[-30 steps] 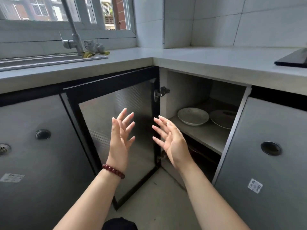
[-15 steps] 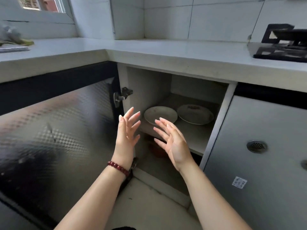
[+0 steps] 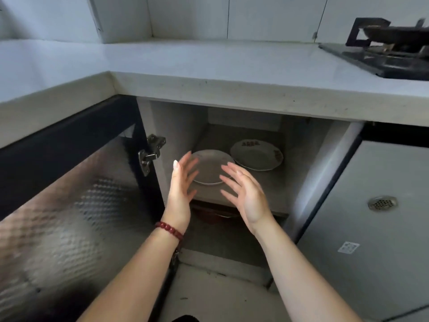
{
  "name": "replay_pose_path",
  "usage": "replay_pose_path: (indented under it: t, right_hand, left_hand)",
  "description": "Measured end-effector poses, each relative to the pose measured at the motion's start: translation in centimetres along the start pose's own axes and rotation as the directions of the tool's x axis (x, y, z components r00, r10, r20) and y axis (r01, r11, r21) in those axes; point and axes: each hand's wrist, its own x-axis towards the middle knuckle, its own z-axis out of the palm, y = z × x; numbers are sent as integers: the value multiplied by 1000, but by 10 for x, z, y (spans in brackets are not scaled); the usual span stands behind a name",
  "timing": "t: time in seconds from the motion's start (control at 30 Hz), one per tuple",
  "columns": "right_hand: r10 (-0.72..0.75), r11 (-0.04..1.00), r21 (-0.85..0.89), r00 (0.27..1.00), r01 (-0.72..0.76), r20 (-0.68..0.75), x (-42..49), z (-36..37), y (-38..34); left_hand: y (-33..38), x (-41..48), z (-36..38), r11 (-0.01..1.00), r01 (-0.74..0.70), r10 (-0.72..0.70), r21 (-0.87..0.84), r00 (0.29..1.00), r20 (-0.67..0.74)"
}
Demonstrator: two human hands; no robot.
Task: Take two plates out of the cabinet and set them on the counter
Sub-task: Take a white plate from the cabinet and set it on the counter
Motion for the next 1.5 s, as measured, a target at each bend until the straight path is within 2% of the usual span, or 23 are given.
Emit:
replay_pose_path:
  t: [0.17,0.33,0.6,0.87,1.07,1.5]
  right_hand:
    - [7,999,-39,997,-10,-76,22,-6,13]
    - [61,996,-57,985,-71,-159,40,-21,33]
    - [76,986,-134,982,-100,-174,69,-40,67]
    - [55,976,-195,982,-91,-182,89,-50,93]
    - [46,980,-172,956,-100,-288,104,-59,99]
    - [203,979,31,949,-201,-240,126,-60,101]
  left_hand:
    - [-17,24,-9,999,10,-10,-31,1000,18]
    - [-42,44,-10,994,70,-73,-81,997,-37]
    - [-85,76,-12,969,185,-199,-163,977,-76]
    - [-108,94,-19,960,210,-232,-185,967,-109]
    - [-109,110,-17,961,207,-233,-183,963,-134]
    - [-106,115,-16,941,241,-284,-239,943,-171]
